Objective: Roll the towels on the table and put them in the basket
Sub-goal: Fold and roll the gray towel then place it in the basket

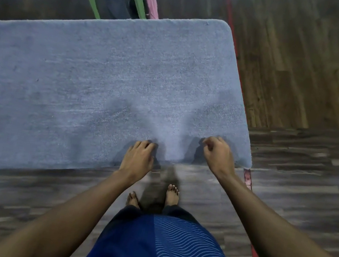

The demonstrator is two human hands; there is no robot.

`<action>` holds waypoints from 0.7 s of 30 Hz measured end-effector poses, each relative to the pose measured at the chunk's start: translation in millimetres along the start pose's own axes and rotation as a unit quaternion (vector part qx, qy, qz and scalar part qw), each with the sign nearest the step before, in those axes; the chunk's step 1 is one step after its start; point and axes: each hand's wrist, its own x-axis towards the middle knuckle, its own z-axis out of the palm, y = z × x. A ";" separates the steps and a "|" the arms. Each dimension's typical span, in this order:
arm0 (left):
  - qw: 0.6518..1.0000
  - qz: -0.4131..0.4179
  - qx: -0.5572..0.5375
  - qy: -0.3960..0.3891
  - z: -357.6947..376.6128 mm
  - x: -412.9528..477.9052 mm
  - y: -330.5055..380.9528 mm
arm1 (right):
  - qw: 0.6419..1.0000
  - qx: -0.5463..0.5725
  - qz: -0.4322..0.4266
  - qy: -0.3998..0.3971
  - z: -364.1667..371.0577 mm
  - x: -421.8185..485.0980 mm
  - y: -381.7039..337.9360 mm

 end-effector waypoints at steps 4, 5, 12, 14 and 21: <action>0.997 -0.064 -0.022 0.042 -20.0 -22.4 -44.0 | 0.997 0.026 -0.028 -0.061 28.7 -1.7 -60.3; 0.995 -0.078 -0.025 0.050 -24.0 -28.9 -53.7 | 0.997 0.024 -0.030 -0.070 36.3 -1.8 -71.6; 0.971 -0.191 -0.039 0.139 -68.7 -127.7 -174.9 | 0.980 -0.007 -0.116 -0.162 118.8 -31.3 -215.0; 0.961 -0.216 -0.044 0.165 -81.8 -167.8 -214.7 | 0.972 -0.009 -0.142 -0.189 148.7 -48.1 -261.3; 0.914 -0.346 -0.032 0.211 -122.9 -310.3 -343.1 | 0.939 0.006 -0.214 -0.267 265.6 -115.0 -421.0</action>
